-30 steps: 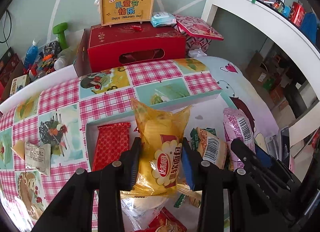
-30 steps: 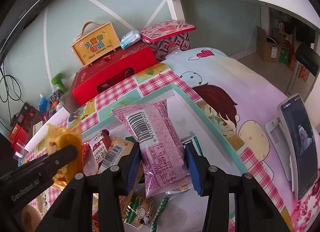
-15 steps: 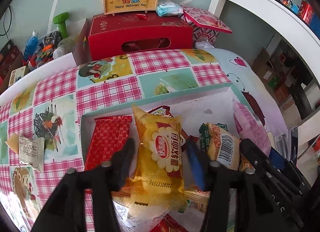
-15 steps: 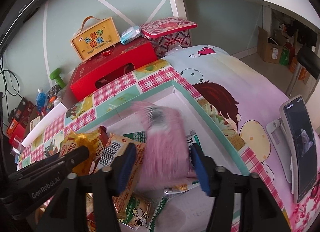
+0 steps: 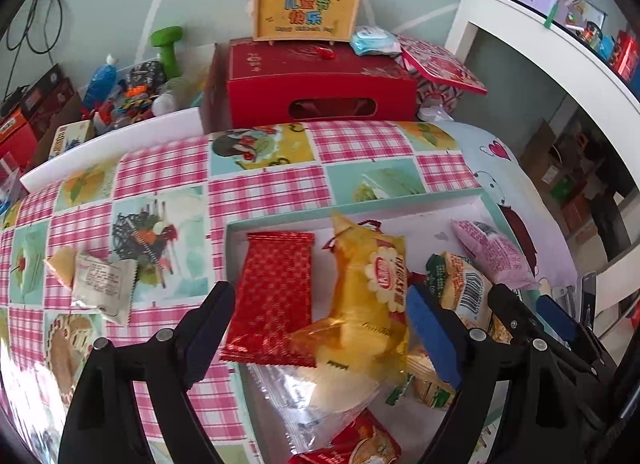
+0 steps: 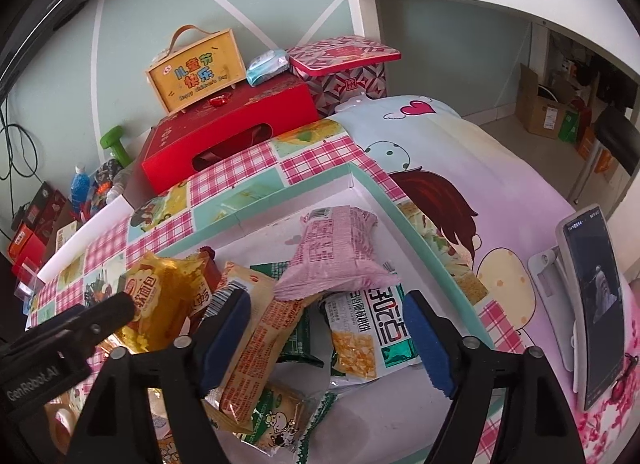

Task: Organize snacks
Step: 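Open the right tool to drop the pink wrapper while the left drops the yellow bag into the tray, then withdraw both open tools from the tray toward the remaining snacks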

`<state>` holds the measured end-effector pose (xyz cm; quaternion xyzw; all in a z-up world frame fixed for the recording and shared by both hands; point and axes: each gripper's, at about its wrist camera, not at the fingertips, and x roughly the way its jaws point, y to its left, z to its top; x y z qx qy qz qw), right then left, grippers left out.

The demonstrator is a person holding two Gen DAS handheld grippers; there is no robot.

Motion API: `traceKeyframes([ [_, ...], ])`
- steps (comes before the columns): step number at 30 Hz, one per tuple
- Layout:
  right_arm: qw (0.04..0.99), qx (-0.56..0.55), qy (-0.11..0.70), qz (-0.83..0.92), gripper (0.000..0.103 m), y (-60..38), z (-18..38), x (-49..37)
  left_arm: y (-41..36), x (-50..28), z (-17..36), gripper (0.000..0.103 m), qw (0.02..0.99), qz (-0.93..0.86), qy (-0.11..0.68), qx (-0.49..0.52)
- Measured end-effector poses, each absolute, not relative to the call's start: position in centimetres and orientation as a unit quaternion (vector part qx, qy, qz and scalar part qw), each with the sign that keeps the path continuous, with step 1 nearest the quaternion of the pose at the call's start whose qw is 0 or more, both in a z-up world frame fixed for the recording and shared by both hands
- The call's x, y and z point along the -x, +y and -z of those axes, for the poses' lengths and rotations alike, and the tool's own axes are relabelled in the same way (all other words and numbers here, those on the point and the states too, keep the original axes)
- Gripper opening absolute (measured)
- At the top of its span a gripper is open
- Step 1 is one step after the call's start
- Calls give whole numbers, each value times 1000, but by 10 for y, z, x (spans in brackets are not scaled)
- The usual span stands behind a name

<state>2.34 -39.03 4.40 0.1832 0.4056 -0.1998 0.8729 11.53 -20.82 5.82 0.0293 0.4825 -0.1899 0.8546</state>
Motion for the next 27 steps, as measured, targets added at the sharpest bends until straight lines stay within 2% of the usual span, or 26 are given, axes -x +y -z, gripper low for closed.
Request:
traceKeyframes([
  [12, 876, -171, 402, 206, 89, -380, -65, -18, -154, -120, -58, 91, 870, 91, 485, -1],
  [24, 880, -155, 413, 177, 90, -360, -64, -29, -137, -123, -44, 91, 862, 62, 503, 13],
  [25, 880, -154, 413, 175, 90, -358, -64, -29, -136, -123, -44, 91, 863, 60, 501, 14],
  [27, 882, -153, 412, 169, 92, -355, -64, -30, -135, -123, -44, 103, 867, 52, 496, 8],
])
